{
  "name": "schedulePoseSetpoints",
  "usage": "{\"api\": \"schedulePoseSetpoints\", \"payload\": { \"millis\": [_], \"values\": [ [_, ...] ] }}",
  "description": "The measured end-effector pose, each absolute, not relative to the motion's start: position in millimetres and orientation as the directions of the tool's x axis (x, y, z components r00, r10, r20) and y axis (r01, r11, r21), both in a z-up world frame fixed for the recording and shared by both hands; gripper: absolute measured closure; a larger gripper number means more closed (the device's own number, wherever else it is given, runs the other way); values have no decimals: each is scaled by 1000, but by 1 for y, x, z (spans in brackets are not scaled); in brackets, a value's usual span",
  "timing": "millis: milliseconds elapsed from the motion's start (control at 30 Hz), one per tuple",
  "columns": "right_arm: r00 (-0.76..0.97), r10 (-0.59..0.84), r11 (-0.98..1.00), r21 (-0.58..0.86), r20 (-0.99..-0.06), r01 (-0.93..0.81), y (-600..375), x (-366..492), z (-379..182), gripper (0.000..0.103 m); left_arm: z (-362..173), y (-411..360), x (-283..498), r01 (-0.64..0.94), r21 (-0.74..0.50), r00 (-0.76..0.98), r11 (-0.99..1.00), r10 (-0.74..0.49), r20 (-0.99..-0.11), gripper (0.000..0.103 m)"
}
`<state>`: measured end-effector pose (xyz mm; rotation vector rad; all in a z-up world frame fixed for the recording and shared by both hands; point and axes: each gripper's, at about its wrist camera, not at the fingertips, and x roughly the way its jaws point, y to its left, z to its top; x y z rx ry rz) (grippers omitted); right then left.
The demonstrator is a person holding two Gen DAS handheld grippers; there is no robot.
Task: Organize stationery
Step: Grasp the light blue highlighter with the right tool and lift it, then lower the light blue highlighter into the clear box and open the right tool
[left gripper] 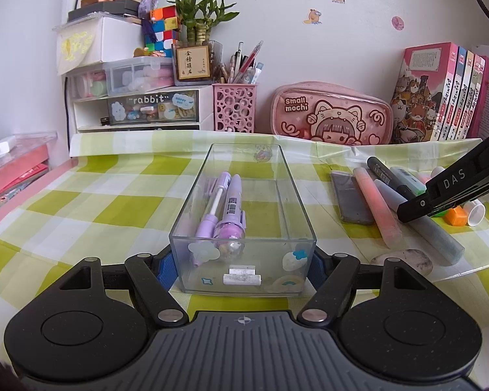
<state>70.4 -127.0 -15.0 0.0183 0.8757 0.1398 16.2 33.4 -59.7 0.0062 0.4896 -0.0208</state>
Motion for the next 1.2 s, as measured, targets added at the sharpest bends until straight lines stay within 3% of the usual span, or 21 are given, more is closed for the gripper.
{"api": "schedulePoseSetpoints", "payload": {
  "millis": [833,1033,1200],
  "values": [
    [628,357,872,488,-691,42,-176,72,-10,82,-60,34,14,14,-15,889,1000,-19,-457,30],
    [621,469,805,593,-628,-7,-152,80,10,82,-60,33,14,13,-9,888,1000,-16,-460,30],
    [576,524,785,619,-628,-39,-110,92,15,82,-60,32,13,10,-8,889,1000,-13,-458,30]
  ]
}}
